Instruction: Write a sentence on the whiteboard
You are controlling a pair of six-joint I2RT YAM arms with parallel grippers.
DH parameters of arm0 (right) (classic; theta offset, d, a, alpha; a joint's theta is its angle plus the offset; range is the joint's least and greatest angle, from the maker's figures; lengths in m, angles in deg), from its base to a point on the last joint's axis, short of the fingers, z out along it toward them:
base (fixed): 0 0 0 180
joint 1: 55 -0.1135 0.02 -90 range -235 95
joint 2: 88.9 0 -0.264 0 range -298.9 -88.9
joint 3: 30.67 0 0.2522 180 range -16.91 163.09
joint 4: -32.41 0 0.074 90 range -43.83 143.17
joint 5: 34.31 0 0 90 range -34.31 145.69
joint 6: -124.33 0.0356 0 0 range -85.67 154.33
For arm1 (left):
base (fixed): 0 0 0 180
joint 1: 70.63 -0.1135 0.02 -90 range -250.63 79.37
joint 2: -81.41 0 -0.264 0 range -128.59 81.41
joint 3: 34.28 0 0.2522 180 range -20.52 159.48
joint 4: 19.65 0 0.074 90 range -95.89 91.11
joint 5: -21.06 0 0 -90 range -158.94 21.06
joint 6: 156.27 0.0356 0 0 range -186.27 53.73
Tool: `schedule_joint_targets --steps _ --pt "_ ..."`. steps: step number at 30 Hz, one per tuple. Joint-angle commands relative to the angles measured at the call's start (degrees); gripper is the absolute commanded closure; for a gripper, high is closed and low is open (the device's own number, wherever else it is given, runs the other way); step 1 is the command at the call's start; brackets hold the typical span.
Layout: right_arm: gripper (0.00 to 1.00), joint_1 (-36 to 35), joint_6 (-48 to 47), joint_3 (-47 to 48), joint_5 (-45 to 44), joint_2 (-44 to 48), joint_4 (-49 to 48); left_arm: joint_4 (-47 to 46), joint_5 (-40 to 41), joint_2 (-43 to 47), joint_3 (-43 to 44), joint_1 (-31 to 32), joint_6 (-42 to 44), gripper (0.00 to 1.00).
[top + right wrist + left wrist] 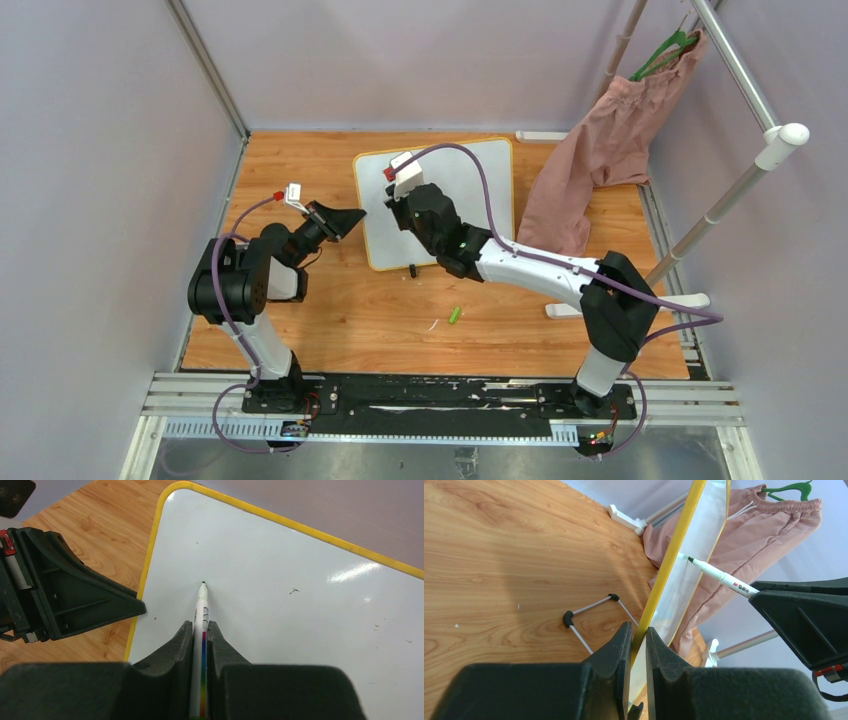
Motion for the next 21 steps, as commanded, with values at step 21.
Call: schedule_joint_targets --steps 21 --pt "1.00 0.9 2.7 -3.0 0.1 5.9 -0.8 -2.6 -1.4 1.2 0.4 0.7 0.3 1.00"
